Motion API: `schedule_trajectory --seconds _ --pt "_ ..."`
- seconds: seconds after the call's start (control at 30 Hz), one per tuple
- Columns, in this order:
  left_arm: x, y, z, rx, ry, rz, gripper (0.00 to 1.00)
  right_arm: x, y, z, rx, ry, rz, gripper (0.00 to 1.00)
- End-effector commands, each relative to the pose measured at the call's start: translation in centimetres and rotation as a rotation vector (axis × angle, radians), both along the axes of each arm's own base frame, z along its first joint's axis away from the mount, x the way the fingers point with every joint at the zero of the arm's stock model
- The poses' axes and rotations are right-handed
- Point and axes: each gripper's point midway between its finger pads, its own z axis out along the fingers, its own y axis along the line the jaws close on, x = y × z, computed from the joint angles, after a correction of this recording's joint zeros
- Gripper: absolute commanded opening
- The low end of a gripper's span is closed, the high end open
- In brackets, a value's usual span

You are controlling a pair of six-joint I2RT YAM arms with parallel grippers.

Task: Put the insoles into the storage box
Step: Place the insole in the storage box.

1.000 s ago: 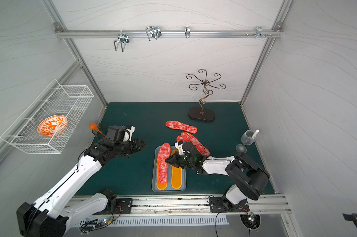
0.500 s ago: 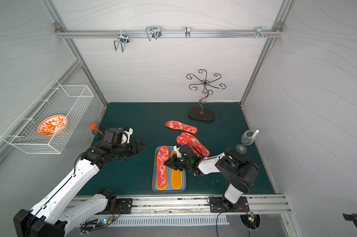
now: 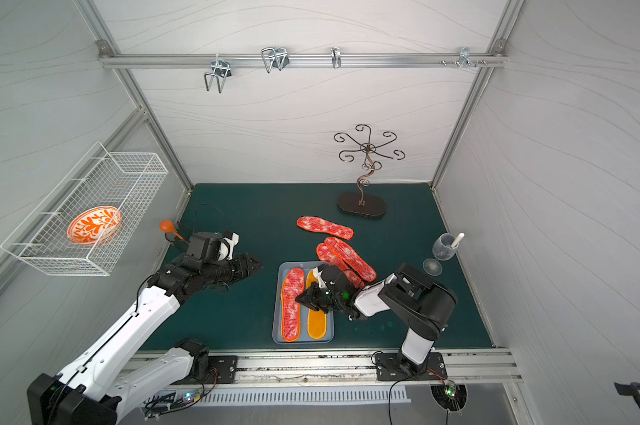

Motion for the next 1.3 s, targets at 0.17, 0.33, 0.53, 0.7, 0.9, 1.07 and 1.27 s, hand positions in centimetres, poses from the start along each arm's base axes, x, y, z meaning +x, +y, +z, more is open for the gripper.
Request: schedule_trajectory --seconds 0.17,0.33,0.53,0.7,0.9,1.07,1.27 --pt "0.5 -0.1 1.1 -0.029 -0.047 -0.002 0.65 -0.2 0.3 -0.4 -0.01 0.013 -0.007 0.01" --pt "0.5 0.0 0.8 -0.025 -0.043 -0.003 0.65 -0.3 0.2 -0.6 -0.041 0.019 0.001 0.07" --pt "0.6 0.0 0.8 -0.022 -0.046 -0.002 0.65 -0.2 0.3 -0.1 -0.06 0.002 0.011 0.22" --pt "0.6 -0.1 0.2 -0.035 -0.029 0.001 0.65 0.0 0.2 1.1 -0.078 -0.033 0.02 0.38" --pt "0.8 -0.2 0.3 -0.032 -0.036 -0.004 0.65 0.2 -0.5 2.7 -0.137 -0.078 0.018 0.56" --pt "1.0 -0.2 0.3 -0.028 -0.038 -0.008 0.65 0.4 -1.5 3.6 -0.197 -0.102 0.003 0.62" --pt "1.2 -0.4 0.2 -0.028 -0.037 -0.017 0.65 0.7 -1.5 3.6 -0.214 -0.102 0.009 0.64"
